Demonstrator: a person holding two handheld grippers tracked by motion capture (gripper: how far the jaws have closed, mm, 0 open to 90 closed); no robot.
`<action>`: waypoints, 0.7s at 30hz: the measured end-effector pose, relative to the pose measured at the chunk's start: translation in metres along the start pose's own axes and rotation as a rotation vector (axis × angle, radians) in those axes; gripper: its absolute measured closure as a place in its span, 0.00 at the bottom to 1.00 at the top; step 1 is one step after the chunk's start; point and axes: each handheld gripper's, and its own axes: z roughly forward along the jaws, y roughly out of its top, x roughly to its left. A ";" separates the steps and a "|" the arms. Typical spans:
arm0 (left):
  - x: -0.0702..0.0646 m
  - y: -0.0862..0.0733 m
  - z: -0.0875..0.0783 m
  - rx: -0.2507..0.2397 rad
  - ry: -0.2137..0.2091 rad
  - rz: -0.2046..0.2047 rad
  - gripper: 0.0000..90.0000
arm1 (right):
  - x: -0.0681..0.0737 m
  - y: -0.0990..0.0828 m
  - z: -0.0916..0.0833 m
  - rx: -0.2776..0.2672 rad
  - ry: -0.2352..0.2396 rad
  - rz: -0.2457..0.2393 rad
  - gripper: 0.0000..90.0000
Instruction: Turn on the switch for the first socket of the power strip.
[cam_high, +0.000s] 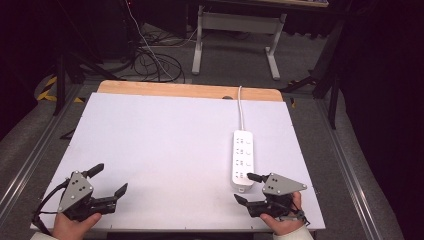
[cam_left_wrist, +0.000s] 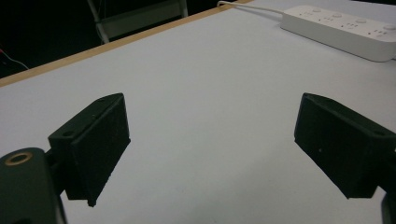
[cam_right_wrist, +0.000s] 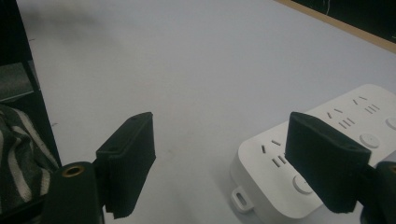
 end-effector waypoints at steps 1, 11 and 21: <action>0.000 0.000 0.000 0.004 0.004 0.005 0.12 | 0.000 0.000 0.000 0.002 0.001 0.003 0.27; 0.000 0.000 0.001 0.015 0.012 0.002 0.12 | -0.002 0.010 0.002 0.036 0.007 -0.013 0.28; 0.000 0.000 0.002 0.018 0.010 0.001 0.12 | -0.015 0.030 0.001 0.063 -0.002 -0.007 0.30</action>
